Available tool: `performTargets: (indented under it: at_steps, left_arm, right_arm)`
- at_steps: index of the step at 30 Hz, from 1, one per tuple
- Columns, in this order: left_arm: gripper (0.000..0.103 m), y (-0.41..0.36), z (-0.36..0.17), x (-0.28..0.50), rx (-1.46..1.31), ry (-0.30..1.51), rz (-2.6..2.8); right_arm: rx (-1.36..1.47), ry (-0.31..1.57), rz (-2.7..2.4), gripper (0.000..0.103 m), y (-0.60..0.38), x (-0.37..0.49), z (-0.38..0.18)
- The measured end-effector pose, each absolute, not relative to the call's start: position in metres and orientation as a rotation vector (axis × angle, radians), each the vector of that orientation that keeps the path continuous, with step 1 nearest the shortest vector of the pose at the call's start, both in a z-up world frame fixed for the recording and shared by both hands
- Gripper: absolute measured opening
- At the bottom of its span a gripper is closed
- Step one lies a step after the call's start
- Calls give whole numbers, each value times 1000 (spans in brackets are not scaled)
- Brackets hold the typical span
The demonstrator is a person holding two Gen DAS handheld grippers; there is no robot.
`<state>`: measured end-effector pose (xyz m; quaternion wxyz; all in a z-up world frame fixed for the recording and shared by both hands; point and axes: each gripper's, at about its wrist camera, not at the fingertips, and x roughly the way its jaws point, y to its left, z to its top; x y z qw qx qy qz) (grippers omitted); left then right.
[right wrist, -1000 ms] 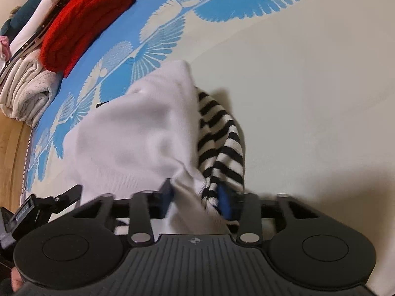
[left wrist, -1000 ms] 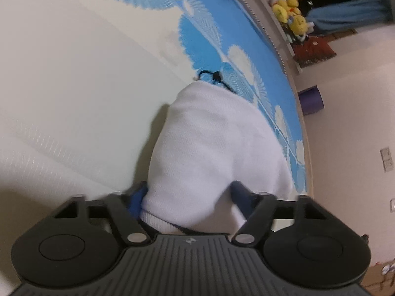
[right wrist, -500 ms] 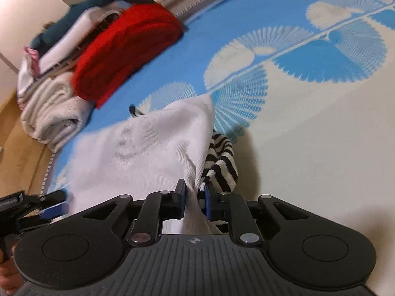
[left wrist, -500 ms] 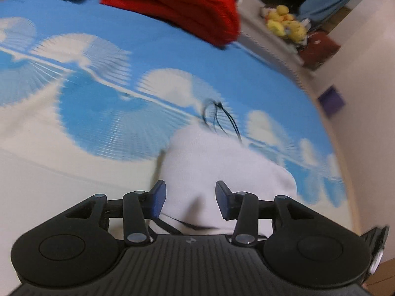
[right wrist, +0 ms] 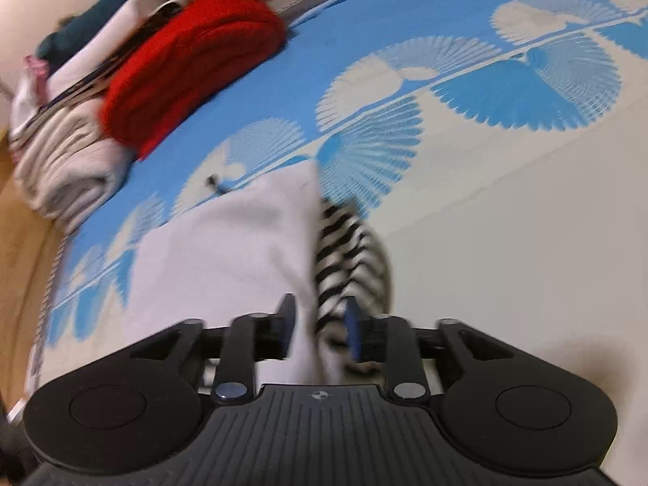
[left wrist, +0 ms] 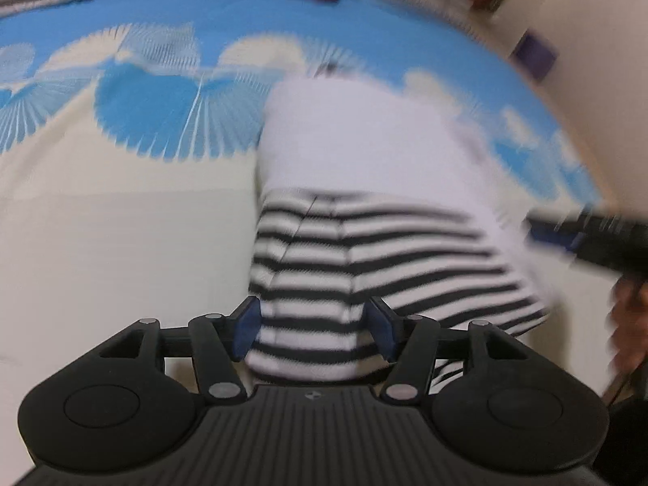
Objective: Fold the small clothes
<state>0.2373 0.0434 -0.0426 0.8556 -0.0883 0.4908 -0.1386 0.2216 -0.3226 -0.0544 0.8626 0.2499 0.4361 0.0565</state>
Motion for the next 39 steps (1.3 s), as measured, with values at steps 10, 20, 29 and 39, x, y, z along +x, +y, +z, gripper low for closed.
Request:
performTargets:
  at_steps: [10, 20, 29, 39]
  left_arm:
    - [64, 65, -62, 242, -372, 1141, -250]
    - [64, 78, -70, 238, -401, 1163, -275]
    - [78, 62, 14, 205, -128, 992, -172]
    - [95, 22, 79, 56, -39, 674, -149]
  right_arm:
    - [387, 998, 240, 2, -303, 196, -58]
    - [325, 1101, 149, 6, -302, 205, -83]
    - [131, 942, -55, 19, -310, 178, -24]
    - [121, 551, -2, 84, -274, 38, 55]
